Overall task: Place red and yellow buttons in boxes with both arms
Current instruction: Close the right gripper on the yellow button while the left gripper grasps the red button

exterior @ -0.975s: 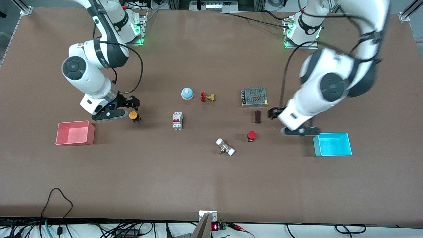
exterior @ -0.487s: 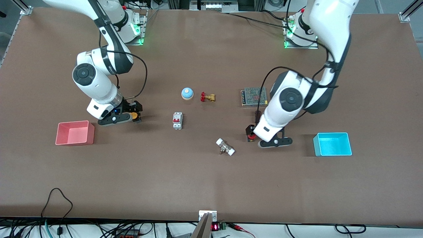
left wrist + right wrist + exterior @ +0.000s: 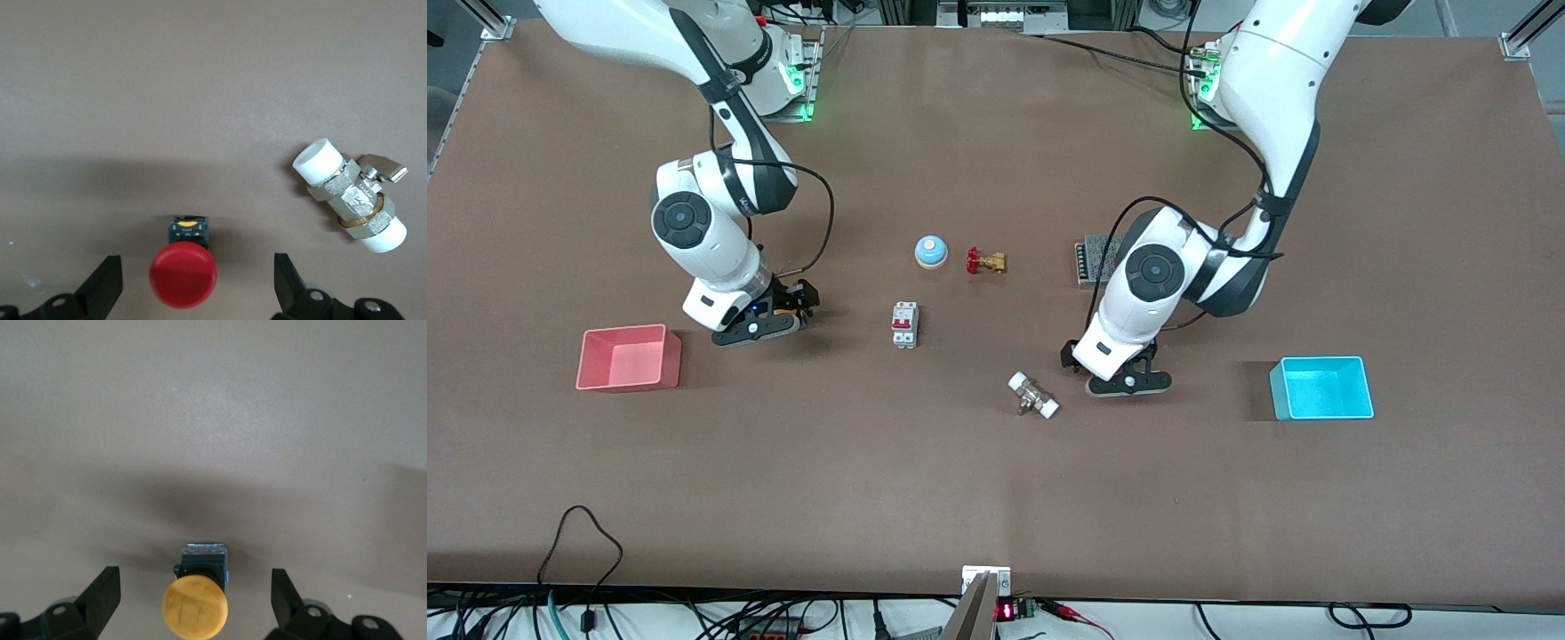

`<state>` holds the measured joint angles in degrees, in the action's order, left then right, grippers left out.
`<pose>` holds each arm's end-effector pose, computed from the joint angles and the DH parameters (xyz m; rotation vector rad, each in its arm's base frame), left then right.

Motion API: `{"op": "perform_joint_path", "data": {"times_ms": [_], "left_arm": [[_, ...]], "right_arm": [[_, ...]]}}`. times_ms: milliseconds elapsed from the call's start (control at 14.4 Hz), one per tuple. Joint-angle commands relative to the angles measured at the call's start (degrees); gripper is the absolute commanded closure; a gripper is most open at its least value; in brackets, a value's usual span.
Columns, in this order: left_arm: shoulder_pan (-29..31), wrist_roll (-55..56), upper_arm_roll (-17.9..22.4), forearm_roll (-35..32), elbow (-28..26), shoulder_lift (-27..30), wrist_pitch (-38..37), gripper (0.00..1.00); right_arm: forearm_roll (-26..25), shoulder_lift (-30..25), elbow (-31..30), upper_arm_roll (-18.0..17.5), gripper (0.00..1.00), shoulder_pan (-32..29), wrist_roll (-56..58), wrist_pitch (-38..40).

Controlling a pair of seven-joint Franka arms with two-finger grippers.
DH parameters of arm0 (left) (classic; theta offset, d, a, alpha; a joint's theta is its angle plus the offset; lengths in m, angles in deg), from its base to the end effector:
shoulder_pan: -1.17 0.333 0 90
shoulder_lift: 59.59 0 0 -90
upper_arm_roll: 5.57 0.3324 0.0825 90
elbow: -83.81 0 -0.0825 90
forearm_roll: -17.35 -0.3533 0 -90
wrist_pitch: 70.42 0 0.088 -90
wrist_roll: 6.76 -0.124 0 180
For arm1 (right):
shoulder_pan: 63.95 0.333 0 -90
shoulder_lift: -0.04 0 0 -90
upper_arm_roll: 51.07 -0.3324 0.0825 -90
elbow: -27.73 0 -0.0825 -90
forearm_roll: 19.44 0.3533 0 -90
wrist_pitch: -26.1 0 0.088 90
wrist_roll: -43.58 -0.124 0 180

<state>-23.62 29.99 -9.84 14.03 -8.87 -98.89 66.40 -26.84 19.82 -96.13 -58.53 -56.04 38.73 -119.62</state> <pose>0.6078 -0.3277 0.2479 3.0835 0.1737 0.1084 0.5389 0.1473 0.2631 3.0868 0.4357 0.0716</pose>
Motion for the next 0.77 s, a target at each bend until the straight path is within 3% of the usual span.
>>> {"op": "perform_joint_path", "data": {"times_ms": [0,348,557,696], "left_arm": [[-1.1,1.0,1.1,-1.1,1.5,-1.7,0.9,0.00],[-1.1,1.0,1.3,-1.2,1.4,-3.5,2.3,0.04],[-1.1,1.3,1.3,-1.8,1.4,-4.5,3.7,0.15],[-1.0,1.3,1.5,-1.8,1.4,-4.6,3.7,0.31]], "right_arm": [[-1.0,-0.1,-2.3,-0.1,0.00,0.1,-0.3,-2.8],[-1.1,1.0,-2.4,-0.1,0.03,0.0,-0.1,-3.2],[-2.9,1.5,-2.4,-0.1,0.28,-0.1,-0.1,-3.3],[-3.4,1.6,-2.4,-0.1,0.48,-0.2,-0.1,-3.7]]}}
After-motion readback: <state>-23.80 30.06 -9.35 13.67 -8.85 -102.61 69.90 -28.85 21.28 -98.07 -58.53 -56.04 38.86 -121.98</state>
